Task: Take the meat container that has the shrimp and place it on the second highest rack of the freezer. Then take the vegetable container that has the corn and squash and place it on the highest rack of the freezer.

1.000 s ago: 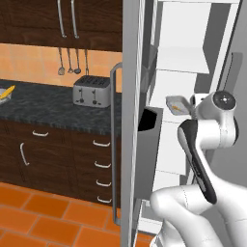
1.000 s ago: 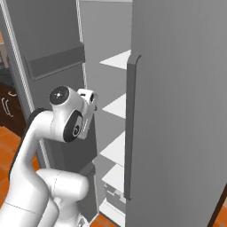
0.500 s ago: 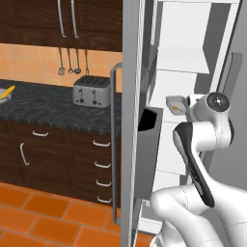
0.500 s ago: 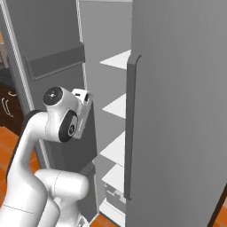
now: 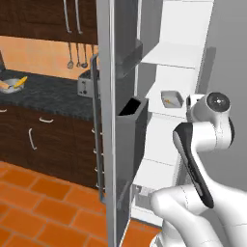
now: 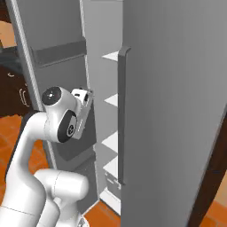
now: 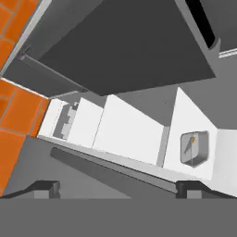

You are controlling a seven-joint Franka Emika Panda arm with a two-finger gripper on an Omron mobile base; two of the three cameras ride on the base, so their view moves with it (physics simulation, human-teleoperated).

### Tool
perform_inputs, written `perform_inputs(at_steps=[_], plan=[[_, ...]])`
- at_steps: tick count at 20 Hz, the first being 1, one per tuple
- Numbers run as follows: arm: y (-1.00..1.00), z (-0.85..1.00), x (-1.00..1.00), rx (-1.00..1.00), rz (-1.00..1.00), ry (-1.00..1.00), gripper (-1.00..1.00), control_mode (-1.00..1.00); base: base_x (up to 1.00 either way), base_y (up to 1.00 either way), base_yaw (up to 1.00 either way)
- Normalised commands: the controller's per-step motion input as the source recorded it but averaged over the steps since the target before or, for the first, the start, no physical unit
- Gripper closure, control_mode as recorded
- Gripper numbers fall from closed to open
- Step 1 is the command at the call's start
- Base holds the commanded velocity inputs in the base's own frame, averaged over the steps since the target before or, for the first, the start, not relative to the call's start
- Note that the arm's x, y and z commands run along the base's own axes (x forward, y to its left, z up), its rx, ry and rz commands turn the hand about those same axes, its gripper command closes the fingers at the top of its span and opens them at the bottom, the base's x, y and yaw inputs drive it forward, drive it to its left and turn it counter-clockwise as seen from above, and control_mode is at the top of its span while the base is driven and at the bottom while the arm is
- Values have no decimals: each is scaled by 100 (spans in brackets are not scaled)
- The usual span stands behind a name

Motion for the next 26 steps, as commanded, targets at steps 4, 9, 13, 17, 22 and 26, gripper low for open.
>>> perform_inputs(at_steps=[4, 9, 13, 17, 22, 26], plan=[[0, 0, 0, 0, 0, 0, -100, 100, -41, -10, 86], [0, 0, 0, 0, 0, 0, -100, 100, -60, -1, 100], [0, 0, 0, 0, 0, 0, -100, 100, -60, -1, 100], [0, 0, 0, 0, 0, 0, -100, 100, -17, 0, 87], [0, 0, 0, 0, 0, 0, -100, 100, 89, 13, 32], [0, 0, 0, 0, 0, 0, -100, 100, 100, 13, 5]])
